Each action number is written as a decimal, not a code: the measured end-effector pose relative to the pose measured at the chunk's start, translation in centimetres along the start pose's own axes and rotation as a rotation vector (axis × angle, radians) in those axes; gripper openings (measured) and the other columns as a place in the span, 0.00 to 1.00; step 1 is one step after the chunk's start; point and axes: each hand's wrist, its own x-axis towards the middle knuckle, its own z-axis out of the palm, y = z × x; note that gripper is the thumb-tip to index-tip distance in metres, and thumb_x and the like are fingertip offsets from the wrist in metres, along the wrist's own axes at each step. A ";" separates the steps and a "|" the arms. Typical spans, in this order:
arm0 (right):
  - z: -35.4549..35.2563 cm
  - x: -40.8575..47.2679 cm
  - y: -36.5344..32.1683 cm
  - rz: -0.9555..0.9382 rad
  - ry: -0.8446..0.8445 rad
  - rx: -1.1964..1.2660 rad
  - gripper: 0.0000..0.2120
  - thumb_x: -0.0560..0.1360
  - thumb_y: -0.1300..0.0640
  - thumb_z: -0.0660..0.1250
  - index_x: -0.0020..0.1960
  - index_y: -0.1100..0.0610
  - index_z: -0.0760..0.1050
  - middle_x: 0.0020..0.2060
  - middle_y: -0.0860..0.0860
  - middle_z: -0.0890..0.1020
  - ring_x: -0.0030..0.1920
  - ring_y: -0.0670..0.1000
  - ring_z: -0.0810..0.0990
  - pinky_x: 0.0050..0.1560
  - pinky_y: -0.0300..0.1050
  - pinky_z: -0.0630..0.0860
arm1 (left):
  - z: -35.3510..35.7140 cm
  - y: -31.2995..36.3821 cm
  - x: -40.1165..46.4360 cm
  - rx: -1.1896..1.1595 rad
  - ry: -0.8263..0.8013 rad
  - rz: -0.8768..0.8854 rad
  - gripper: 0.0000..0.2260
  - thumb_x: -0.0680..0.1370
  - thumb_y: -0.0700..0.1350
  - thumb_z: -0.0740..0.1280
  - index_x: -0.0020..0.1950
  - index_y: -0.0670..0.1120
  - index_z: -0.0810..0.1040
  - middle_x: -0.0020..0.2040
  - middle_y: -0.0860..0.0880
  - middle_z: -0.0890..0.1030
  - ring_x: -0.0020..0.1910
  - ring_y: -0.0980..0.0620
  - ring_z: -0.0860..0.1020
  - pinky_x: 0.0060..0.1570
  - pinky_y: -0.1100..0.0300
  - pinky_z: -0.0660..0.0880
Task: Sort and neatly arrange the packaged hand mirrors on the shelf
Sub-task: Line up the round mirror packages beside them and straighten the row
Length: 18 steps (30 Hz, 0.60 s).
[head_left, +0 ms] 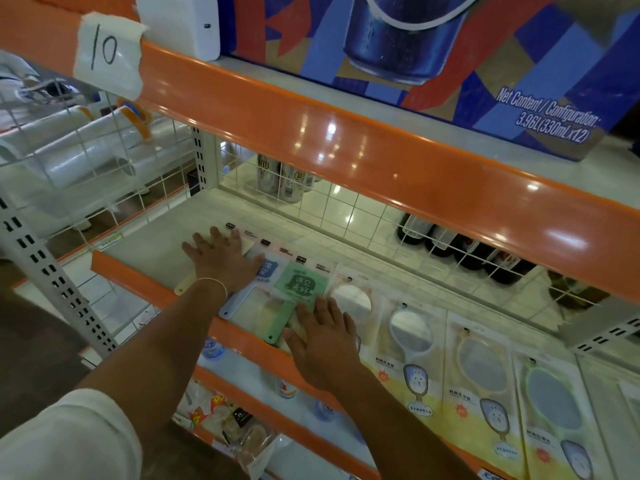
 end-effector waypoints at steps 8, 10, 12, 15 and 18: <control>-0.9 -0.9 1.2 -0.023 0.152 0.141 0.34 0.75 0.35 0.42 0.75 0.49 0.60 0.78 0.55 0.53 0.78 0.54 0.47 0.76 0.52 0.47 | -1.3 3.0 -4.1 -0.101 -0.011 0.042 0.32 0.80 0.62 0.44 0.77 0.42 0.54 0.76 0.34 0.52 0.75 0.33 0.49 0.73 0.37 0.44; -1.0 -1.5 2.2 0.005 0.215 0.167 0.36 0.74 0.35 0.41 0.73 0.51 0.66 0.76 0.56 0.61 0.77 0.55 0.53 0.76 0.51 0.50 | -1.6 4.8 -5.7 -0.134 -0.001 0.130 0.31 0.81 0.59 0.46 0.78 0.41 0.52 0.77 0.35 0.53 0.76 0.37 0.51 0.74 0.42 0.48; -1.1 -2.6 3.4 0.060 0.271 0.170 0.34 0.74 0.36 0.42 0.69 0.53 0.71 0.72 0.55 0.69 0.75 0.55 0.58 0.76 0.52 0.55 | -1.9 7.0 -7.9 -0.207 0.015 0.243 0.29 0.81 0.56 0.48 0.77 0.40 0.51 0.77 0.37 0.53 0.76 0.39 0.52 0.75 0.45 0.50; -1.4 -5.3 5.4 0.163 0.423 0.278 0.29 0.74 0.39 0.51 0.63 0.55 0.78 0.66 0.56 0.75 0.69 0.58 0.69 0.71 0.53 0.65 | -1.8 10.1 -11.9 -0.358 0.058 0.423 0.26 0.81 0.52 0.52 0.76 0.39 0.57 0.75 0.38 0.60 0.75 0.41 0.58 0.74 0.49 0.54; -1.8 -8.3 7.9 0.268 0.460 0.298 0.25 0.75 0.44 0.56 0.64 0.56 0.76 0.65 0.56 0.76 0.69 0.57 0.69 0.71 0.52 0.65 | -1.4 13.2 -15.3 -0.409 0.097 0.596 0.25 0.80 0.50 0.56 0.73 0.38 0.63 0.72 0.38 0.67 0.72 0.41 0.64 0.73 0.50 0.55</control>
